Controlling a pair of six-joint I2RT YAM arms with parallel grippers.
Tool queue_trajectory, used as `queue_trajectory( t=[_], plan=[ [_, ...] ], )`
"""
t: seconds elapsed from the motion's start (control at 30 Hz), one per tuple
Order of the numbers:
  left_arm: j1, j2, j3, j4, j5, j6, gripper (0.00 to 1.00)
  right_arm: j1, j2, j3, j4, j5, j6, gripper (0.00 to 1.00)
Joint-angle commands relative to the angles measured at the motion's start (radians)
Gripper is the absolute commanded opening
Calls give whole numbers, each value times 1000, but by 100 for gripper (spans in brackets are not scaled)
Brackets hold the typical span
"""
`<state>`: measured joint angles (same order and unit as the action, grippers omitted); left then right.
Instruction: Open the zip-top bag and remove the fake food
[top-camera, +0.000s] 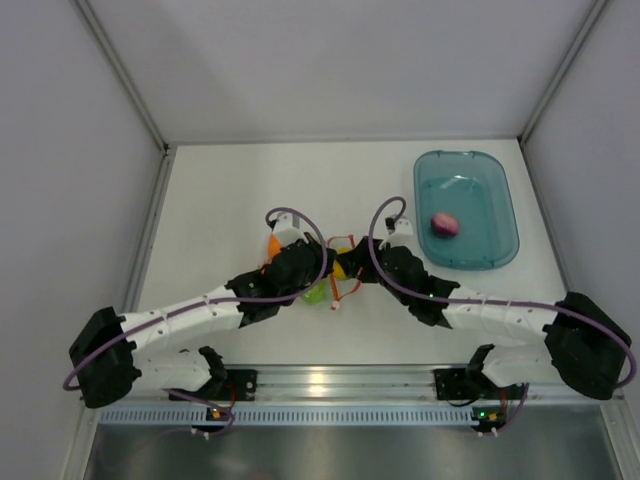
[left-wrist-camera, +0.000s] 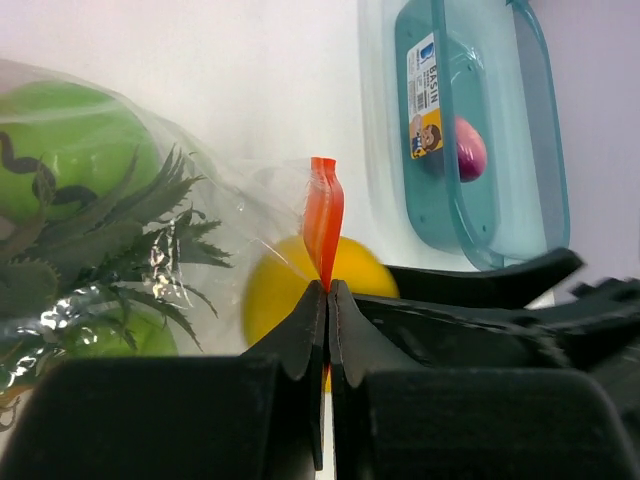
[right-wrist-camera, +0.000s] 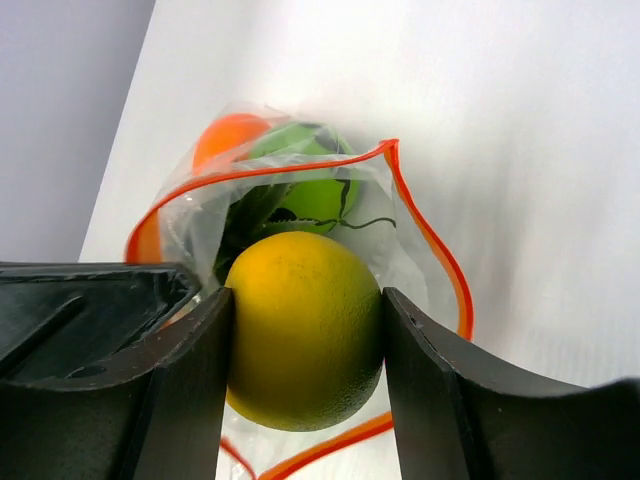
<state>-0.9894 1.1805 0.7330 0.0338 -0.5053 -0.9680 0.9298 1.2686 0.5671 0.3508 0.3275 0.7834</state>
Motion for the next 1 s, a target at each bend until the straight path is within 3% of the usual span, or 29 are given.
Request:
queue_trajectory(
  t=[0.0,0.27,0.47,0.63,0.9,0.93,0.97],
  plan=[
    [17,-22,-15,18,-3,-14,0,17,-116,-7,-123,87,-44,35],
    [58,-67,-26,12,30,-14,0,-38,-342,89,-417,260,-174,35],
    [61,-102,-32,12,60,-8,0,-411,-374,151,-484,85,-249,38],
    [63,-111,-18,12,102,2,0,-709,-206,255,-504,-33,-282,42],
    [63,-96,34,11,185,43,0,-887,118,373,-532,-30,-314,47],
    [64,-97,37,9,195,52,0,-893,136,391,-538,-24,-317,48],
    [64,-101,40,8,200,57,0,-898,152,399,-546,-13,-320,56]
  ],
)
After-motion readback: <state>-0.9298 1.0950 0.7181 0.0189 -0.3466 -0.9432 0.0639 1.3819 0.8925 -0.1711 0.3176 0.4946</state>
